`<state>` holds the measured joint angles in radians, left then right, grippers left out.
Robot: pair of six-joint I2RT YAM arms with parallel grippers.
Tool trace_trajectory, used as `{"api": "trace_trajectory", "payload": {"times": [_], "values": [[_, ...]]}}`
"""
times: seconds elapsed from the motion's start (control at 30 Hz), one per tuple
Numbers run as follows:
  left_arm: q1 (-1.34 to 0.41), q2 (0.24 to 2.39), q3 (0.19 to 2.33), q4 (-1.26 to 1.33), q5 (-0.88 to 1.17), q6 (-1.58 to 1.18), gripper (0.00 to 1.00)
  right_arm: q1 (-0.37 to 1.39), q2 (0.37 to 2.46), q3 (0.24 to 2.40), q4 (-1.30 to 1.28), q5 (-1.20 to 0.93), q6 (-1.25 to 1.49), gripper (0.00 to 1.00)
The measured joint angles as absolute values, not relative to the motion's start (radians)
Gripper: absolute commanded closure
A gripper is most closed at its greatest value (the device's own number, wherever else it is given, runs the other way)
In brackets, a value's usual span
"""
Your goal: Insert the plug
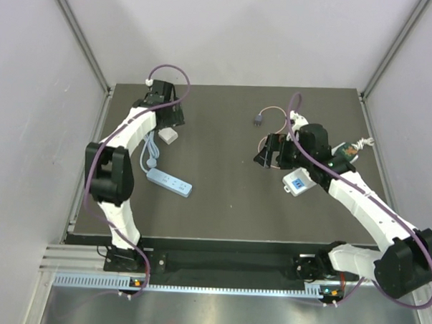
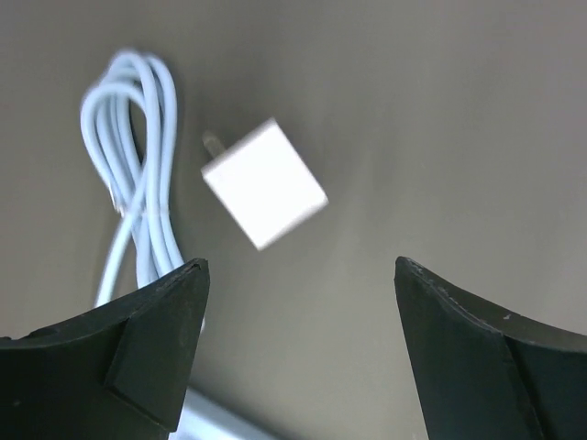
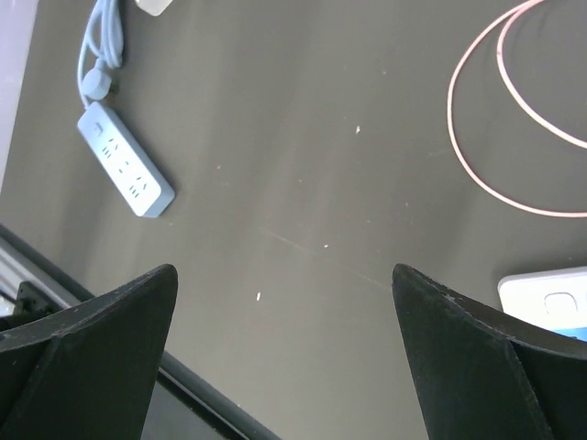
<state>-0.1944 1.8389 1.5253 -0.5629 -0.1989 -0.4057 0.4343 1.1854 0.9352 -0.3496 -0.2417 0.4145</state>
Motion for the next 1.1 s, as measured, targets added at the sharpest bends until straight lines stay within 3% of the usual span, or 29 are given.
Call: {"api": "trace_trajectory", "payload": {"times": [0.23,0.63,0.9,1.0,1.03,1.1], "values": [[-0.170,2.070,1.736,-0.632,-0.243,-0.419,0.12,0.434,1.162,0.923,-0.345,-0.270,0.379,0.00],[-0.174,2.174,1.750,-0.714,-0.356,-0.562,0.15,0.434,1.197,0.926,-0.362,-0.279,0.340,0.00],[-0.183,2.185,1.747,-0.687,-0.317,-0.527,0.36,0.434,1.200,0.926,-0.364,-0.278,0.340,0.00],[-0.191,2.184,1.739,-0.664,-0.305,-0.492,0.54,0.434,1.199,0.926,-0.366,-0.277,0.341,0.00],[-0.194,2.183,1.736,-0.656,-0.300,-0.478,0.65,0.434,1.197,0.925,-0.368,-0.276,0.342,0.00],[-0.202,2.177,1.722,-0.635,-0.292,-0.448,0.75,0.434,1.188,0.924,-0.371,-0.271,0.344,0.01]]}}
